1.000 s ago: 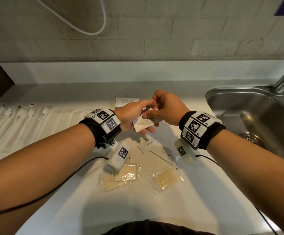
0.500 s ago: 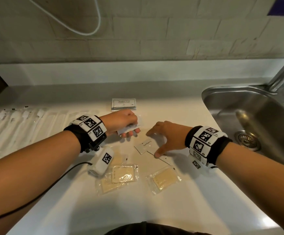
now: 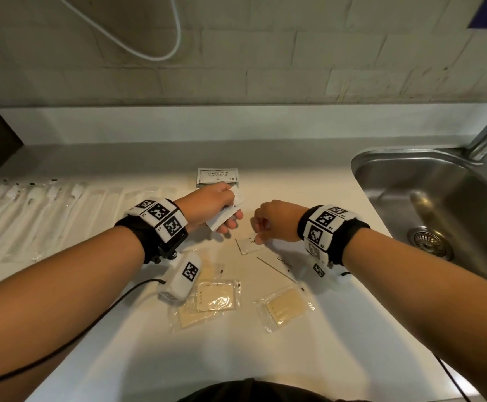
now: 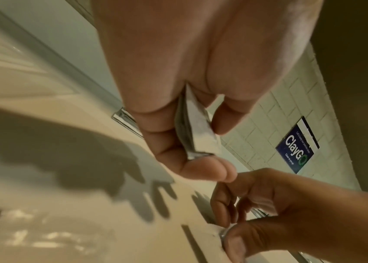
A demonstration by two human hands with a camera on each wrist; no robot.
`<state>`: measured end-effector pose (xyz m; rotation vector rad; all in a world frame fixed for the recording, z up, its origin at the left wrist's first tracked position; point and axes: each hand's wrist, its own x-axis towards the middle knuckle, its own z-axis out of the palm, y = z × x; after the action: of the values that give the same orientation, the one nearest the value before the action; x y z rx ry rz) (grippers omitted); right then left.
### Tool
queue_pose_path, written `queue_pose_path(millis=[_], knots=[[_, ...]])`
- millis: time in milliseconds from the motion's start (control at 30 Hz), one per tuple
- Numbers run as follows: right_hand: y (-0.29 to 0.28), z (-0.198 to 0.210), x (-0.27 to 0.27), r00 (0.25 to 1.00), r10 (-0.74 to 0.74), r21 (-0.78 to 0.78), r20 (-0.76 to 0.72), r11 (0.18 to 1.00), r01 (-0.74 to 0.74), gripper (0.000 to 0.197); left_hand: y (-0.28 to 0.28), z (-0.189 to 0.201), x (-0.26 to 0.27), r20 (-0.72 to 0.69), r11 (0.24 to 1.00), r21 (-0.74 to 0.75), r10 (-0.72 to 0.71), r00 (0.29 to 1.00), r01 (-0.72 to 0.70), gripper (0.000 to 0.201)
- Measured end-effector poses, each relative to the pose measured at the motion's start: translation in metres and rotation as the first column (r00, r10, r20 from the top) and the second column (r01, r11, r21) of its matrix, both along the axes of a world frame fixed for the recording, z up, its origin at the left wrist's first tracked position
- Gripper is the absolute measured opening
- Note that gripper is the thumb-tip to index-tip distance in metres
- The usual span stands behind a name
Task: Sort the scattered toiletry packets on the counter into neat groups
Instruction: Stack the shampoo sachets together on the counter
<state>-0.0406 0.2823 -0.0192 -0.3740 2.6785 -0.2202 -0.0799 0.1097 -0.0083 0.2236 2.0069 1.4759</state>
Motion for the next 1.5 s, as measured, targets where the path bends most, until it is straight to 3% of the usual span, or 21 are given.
queue_pose_path(millis=[100, 200, 267, 367, 400, 600, 767, 800, 867, 933, 1000, 1033, 1167, 1300, 1367, 1433, 1500], knots=[[0.005, 0.003, 0.0, 0.996, -0.088, -0.149, 0.015, 0.985, 0.089, 0.015, -0.006, -0.004, -0.001, -0.005, 0.999, 0.017, 0.034, 0.999, -0.034, 0.017], [0.016, 0.013, -0.004, 0.968, -0.246, -0.36, -0.047, 0.908, 0.213, 0.017, -0.016, -0.009, -0.006, 0.046, 0.995, 0.052, 0.078, 0.996, -0.08, 0.025], [0.021, 0.023, -0.008, 0.936, -0.347, -0.488, -0.054, 0.827, 0.279, 0.036, -0.022, -0.013, -0.011, 0.097, 0.993, 0.058, 0.101, 0.99, -0.107, 0.032], [0.021, 0.038, -0.008, 0.905, -0.421, -0.685, 0.058, 0.642, 0.343, 0.037, -0.022, -0.01, -0.017, 0.104, 0.994, 0.058, 0.085, 0.991, -0.091, 0.066], [0.018, 0.041, -0.009, 0.9, -0.426, -0.723, 0.087, 0.595, 0.351, 0.036, -0.018, -0.007, -0.017, 0.076, 0.994, 0.077, 0.075, 0.994, -0.081, 0.068], [-0.005, 0.04, -0.006, 0.867, -0.46, -0.831, 0.19, 0.395, 0.392, 0.03, 0.008, 0.008, -0.006, -0.036, 0.99, 0.138, 0.046, 0.998, -0.04, 0.042], [-0.008, 0.037, 0.001, 0.867, -0.474, -0.731, 0.15, 0.538, 0.42, 0.032, 0.015, 0.013, -0.002, -0.097, 0.982, 0.157, 0.117, 0.988, -0.101, 0.027], [-0.005, 0.038, 0.003, 0.875, -0.463, -0.68, 0.142, 0.596, 0.426, 0.033, 0.015, 0.014, -0.002, -0.089, 0.98, 0.167, 0.128, 0.988, -0.112, 0.027], [0.002, 0.04, 0.008, 0.919, -0.379, -0.468, 0.113, 0.795, 0.385, 0.036, 0.013, 0.014, -0.002, -0.068, 0.974, 0.187, 0.143, 0.987, -0.128, 0.026], [0.008, 0.038, 0.018, 0.953, -0.264, -0.144, 0.151, 0.948, 0.285, 0.047, 0.011, 0.015, -0.001, -0.059, 0.974, 0.189, 0.138, 0.989, -0.125, 0.026], [0.011, 0.029, 0.028, 0.956, -0.212, 0.088, 0.202, 0.976, 0.198, 0.056, 0.011, 0.015, 0.0, -0.086, 0.979, 0.163, 0.134, 0.987, -0.118, 0.027], [0.012, 0.024, 0.032, 0.957, -0.21, 0.125, 0.203, 0.974, 0.187, 0.055, 0.012, 0.015, 0.001, -0.108, 0.983, 0.139, 0.133, 0.985, -0.117, 0.028], [0.012, 0.015, 0.036, 0.971, -0.199, 0.09, 0.133, 0.978, 0.188, 0.045, 0.014, 0.01, 0.002, -0.145, 0.993, 0.064, 0.105, 0.984, -0.097, 0.031], [0.009, 0.011, 0.031, 0.989, -0.114, 0.063, 0.092, 0.992, 0.109, 0.035, 0.012, 0.008, 0.005, -0.09, 0.999, 0.034, 0.026, 0.996, -0.023, 0.032], [0.009, 0.015, 0.028, 0.995, -0.095, -0.057, 0.013, 0.994, 0.096, 0.023, 0.008, 0.006, 0.004, -0.038, 0.999, 0.04, 0.031, 0.999, -0.029, 0.049], [0.006, 0.026, 0.024, 0.993, -0.096, -0.229, -0.072, 0.97, 0.078, 0.027, 0.004, 0.004, 0.003, -0.01, 0.999, 0.023, 0.042, 0.999, -0.042, 0.064], [-0.002, 0.04, 0.019, 0.986, -0.108, -0.378, -0.128, 0.924, 0.052, 0.033, 0.003, 0.006, 0.005, -0.002, 0.999, 0.002, 0.04, 0.999, -0.04, 0.066]])
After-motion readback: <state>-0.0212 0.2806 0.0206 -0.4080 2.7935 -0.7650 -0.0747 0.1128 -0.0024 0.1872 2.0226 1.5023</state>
